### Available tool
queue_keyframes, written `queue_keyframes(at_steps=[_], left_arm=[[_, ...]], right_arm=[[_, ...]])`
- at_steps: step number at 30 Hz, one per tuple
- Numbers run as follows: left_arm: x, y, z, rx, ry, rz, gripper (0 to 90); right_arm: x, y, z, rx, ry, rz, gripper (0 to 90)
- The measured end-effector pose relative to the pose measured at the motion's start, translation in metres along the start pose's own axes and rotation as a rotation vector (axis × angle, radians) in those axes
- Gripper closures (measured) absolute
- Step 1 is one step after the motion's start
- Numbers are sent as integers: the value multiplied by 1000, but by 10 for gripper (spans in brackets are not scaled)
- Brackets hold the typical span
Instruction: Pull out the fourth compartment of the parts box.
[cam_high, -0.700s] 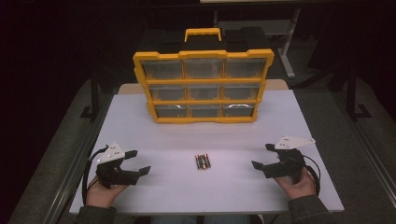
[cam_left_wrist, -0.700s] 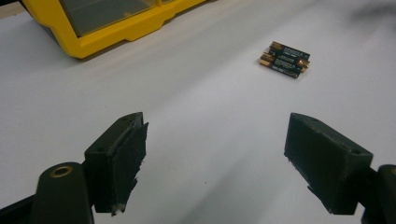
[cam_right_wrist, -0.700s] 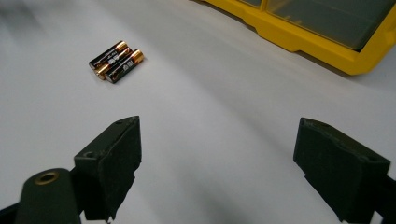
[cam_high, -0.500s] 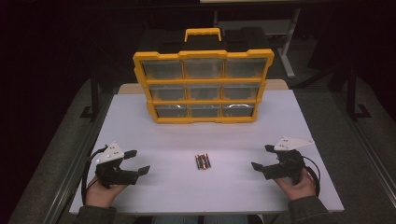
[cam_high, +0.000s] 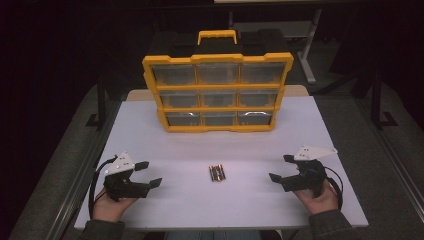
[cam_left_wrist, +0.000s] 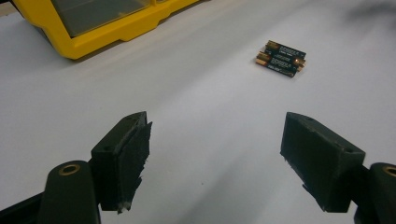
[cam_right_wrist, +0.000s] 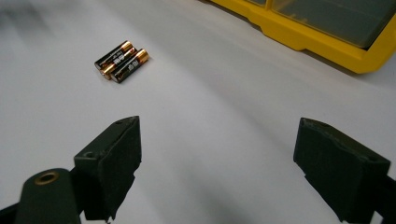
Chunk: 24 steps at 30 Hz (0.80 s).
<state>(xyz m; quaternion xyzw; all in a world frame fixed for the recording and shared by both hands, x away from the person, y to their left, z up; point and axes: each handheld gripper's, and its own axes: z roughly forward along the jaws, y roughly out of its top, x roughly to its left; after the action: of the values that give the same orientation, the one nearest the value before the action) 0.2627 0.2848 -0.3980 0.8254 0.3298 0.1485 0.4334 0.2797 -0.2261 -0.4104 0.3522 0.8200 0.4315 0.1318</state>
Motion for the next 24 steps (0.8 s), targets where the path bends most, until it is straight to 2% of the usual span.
queue_keyframes(at_steps=[9,14,16,19,22,23,24], left_arm=[[1,2,-1,7,-26,-15,244],[2,3,-2,15,-34,-5,251],[3,4,-2,25,-35,2,252],[3,7,-2,30,-35,-13,237],[5,11,-3,46,-41,13,250],[4,13,-2,39,-45,-4,254],[5,15,-3,46,-48,6,257]], right_arm=[[0,0,-1,0,-10,-13,142],[1,0,-3,2,-15,-8,144],[1,0,-3,3,-16,-21,150],[0,1,-1,13,-20,-27,150],[0,3,4,33,-9,-33,150],[0,4,4,36,-8,-36,150],[0,5,5,31,-6,-44,151]])
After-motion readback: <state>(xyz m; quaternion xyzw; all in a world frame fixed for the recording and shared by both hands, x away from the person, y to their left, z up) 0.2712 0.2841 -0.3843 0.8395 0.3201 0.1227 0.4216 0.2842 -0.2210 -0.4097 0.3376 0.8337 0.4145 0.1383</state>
